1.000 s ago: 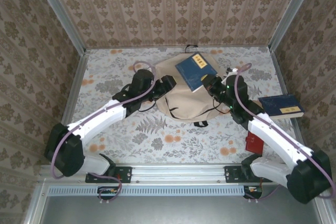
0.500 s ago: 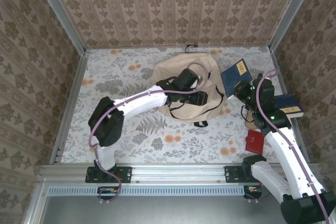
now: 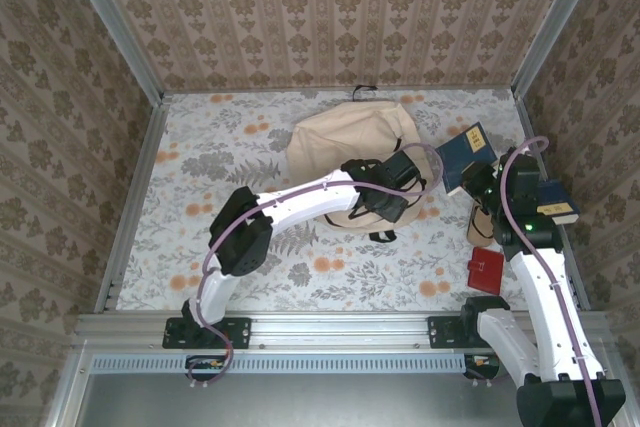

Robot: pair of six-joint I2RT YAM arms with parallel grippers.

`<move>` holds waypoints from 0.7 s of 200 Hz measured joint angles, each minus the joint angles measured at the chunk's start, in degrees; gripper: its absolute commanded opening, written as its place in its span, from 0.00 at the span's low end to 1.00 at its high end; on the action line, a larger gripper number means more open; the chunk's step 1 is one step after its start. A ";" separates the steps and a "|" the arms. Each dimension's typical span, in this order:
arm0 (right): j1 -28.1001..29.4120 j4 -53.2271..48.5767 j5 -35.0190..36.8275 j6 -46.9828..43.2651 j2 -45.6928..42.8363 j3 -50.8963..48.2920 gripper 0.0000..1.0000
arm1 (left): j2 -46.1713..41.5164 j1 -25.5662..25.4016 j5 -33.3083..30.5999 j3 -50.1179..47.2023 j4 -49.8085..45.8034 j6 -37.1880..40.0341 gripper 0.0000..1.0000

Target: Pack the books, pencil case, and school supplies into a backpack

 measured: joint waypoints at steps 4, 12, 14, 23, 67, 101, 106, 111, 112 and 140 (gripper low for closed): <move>-0.04 0.00 -0.15 0.00 0.00 0.00 0.07 | 0.13 0.00 -0.46 0.07 -0.28 0.17 0.52; -0.15 0.02 -0.46 0.00 0.00 0.00 0.07 | 0.39 0.00 -1.42 0.22 -0.79 0.50 0.50; -0.15 0.02 -0.52 0.00 0.00 0.00 0.07 | 0.42 0.00 -1.62 0.28 -0.83 0.50 0.49; -0.20 0.02 -0.94 0.00 0.00 0.00 0.07 | 0.63 -0.02 -2.47 0.55 -1.29 0.90 0.47; -0.24 0.00 -1.36 0.00 0.00 0.00 0.07 | 1.14 -0.02 -5.27 2.16 -2.08 2.69 0.30; -0.24 -0.04 -1.36 -0.02 -0.17 0.00 0.08 | 1.14 -0.02 -7.17 2.62 -2.10 4.44 0.19; -0.24 -0.07 -1.36 -0.04 -0.31 0.00 0.08 | 1.14 -0.02 -7.45 2.62 -2.08 4.68 0.18; -0.24 -0.11 -1.36 -0.15 -0.39 0.00 0.08 | 1.11 -0.02 -7.85 2.62 -2.08 4.90 0.16; -0.24 -0.11 -1.38 -0.22 -0.44 0.00 0.08 | 1.11 -0.02 -7.89 2.62 -2.08 5.01 0.16; -0.24 -1.01 -1.36 -1.27 -1.38 0.00 0.08 | 0.81 0.00 -9.70 2.62 -2.03 6.54 0.12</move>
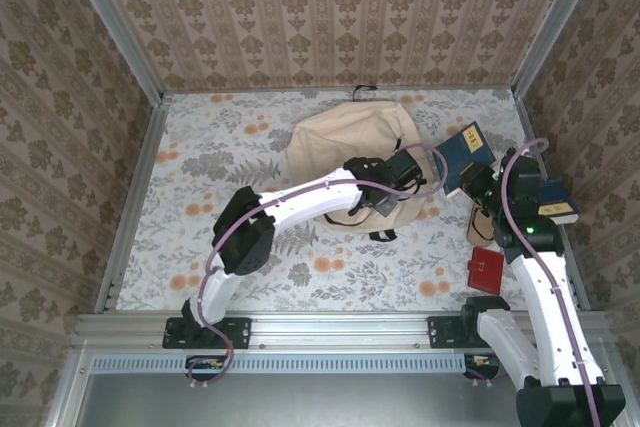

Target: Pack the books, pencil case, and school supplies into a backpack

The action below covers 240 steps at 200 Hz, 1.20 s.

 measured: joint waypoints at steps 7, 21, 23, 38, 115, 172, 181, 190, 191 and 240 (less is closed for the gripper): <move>0.00 -0.46 0.02 -0.28 -0.33 0.00 0.08 | -0.20 0.00 -0.46 0.00 0.00 0.26 0.12; 0.00 -1.03 0.02 -0.70 -0.92 0.00 0.08 | -1.05 0.00 -1.49 -0.02 0.04 1.07 0.11; 0.00 -1.11 0.00 -0.72 -1.03 0.00 0.08 | -1.20 0.00 -1.68 -0.02 0.04 1.11 0.11; 0.00 -1.86 -0.02 -1.55 -1.73 0.00 0.09 | -2.62 0.24 -2.82 -0.02 0.04 2.16 0.11; -0.07 -3.04 -8.57 -2.54 -2.80 -1.64 0.06 | -11.06 4.00 -5.07 -1.20 4.63 5.14 0.00; -0.04 -0.90 -20.83 3.17 -5.92 -4.28 0.04 | -13.09 6.01 -4.07 -1.38 12.59 5.57 0.00; 0.00 -0.90 -22.10 4.37 -6.05 -4.31 0.03 | -13.09 6.01 -3.65 -1.27 13.09 5.81 0.00; 0.22 -0.61 -23.34 5.51 -5.97 -4.61 0.03 | -13.09 5.99 -3.48 -1.18 13.46 6.10 0.00; 0.24 -0.55 -23.45 5.66 -5.95 -4.68 0.03 | -13.09 5.99 -3.48 -1.18 13.51 6.12 0.00; 5.38 4.72 -25.68 11.91 -1.31 -10.86 0.03 | -13.09 6.01 -3.08 -1.11 14.12 6.60 0.00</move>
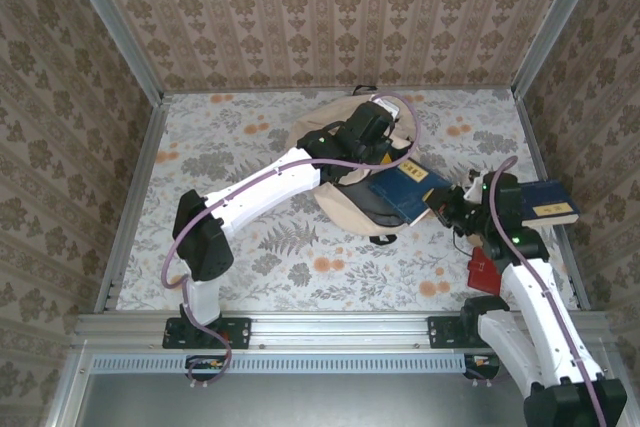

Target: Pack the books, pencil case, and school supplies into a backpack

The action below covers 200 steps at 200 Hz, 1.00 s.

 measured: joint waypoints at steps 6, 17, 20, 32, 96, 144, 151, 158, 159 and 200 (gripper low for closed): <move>0.70 1.09 -0.04 0.72 0.76 -0.42 0.03 | 0.00 0.00 0.02 -0.02 0.02 0.00 0.00; 1.90 3.34 -0.04 2.12 2.43 -0.74 0.03 | -0.02 0.00 0.22 -0.02 0.02 0.00 0.00; 2.25 4.24 -0.04 2.56 3.06 -0.74 0.03 | -0.02 0.00 0.26 -0.02 0.02 0.00 0.00; 3.48 8.04 0.02 3.96 5.51 -0.74 0.03 | -0.11 0.00 0.57 -0.02 0.04 -0.02 0.00; 10.56 23.65 8.22 9.46 18.18 0.07 0.04 | -2.99 0.00 1.97 -1.86 0.11 -0.39 0.00; 16.24 31.87 19.06 12.44 28.92 2.73 0.05 | -3.41 0.00 2.86 -1.95 0.13 -1.60 0.00; 17.05 32.94 20.70 12.83 30.45 3.21 0.05 | -3.41 0.02 3.06 -1.95 0.15 -1.77 0.00; 17.75 34.05 22.45 13.35 32.20 3.82 0.05 | -3.41 0.04 3.26 -1.95 0.15 -1.97 0.00; 17.79 34.14 22.60 13.38 32.35 3.89 0.05 | -3.41 0.07 3.26 -1.97 0.15 -1.99 0.00; 18.75 40.46 28.11 15.72 42.62 7.37 0.05 | -3.41 0.68 3.78 -1.97 0.13 -2.86 0.00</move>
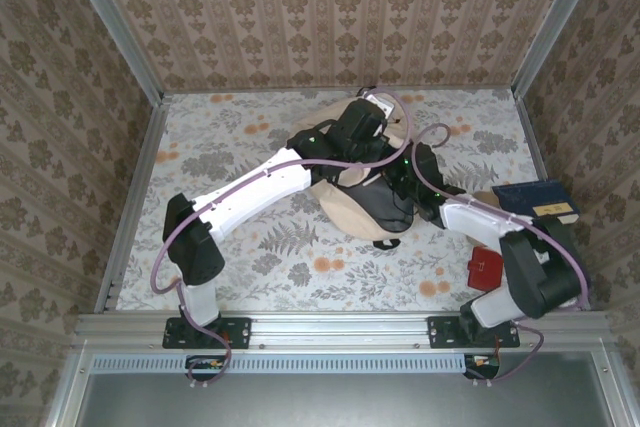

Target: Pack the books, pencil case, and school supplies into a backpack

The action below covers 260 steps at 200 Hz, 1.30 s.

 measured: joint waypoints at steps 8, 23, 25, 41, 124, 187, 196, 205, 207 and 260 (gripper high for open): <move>0.00 0.94 0.37 0.46 2.64 1.53 0.05 | -0.02 0.09 0.11 -0.02 0.00 -0.09 0.00; 0.07 2.10 0.59 1.14 7.06 4.61 0.05 | -0.02 0.35 0.11 -0.04 -0.02 -0.22 0.00; 0.07 2.21 0.59 1.27 7.65 5.09 0.06 | -0.02 0.37 0.13 -0.04 -0.02 -0.24 0.00; 0.28 3.72 0.66 2.36 11.39 7.87 0.06 | -0.02 0.66 0.13 -0.07 -0.02 -0.63 0.00; 0.81 2.43 0.61 4.70 15.91 11.45 0.70 | -0.02 2.56 1.53 -0.48 -0.24 -2.71 0.00; 0.81 -2.82 -2.56 3.54 3.80 5.16 0.65 | -0.02 4.66 3.28 -0.48 -0.37 -4.79 0.00; 0.85 -3.04 -3.39 3.67 1.97 3.58 0.62 | -0.02 4.98 3.48 -0.48 -0.50 -5.18 0.00; 1.03 -3.50 -3.98 3.56 -0.24 1.84 0.59 | -0.02 5.27 3.56 -0.48 -0.70 -5.62 0.00; 1.03 -3.56 -4.09 3.58 -0.74 1.40 0.59 | -0.02 5.29 3.56 -0.48 -0.74 -5.64 0.00; 1.18 -9.35 -6.64 1.90 -13.57 -4.22 0.49 | -0.02 6.56 3.39 -0.52 -1.09 -7.39 0.00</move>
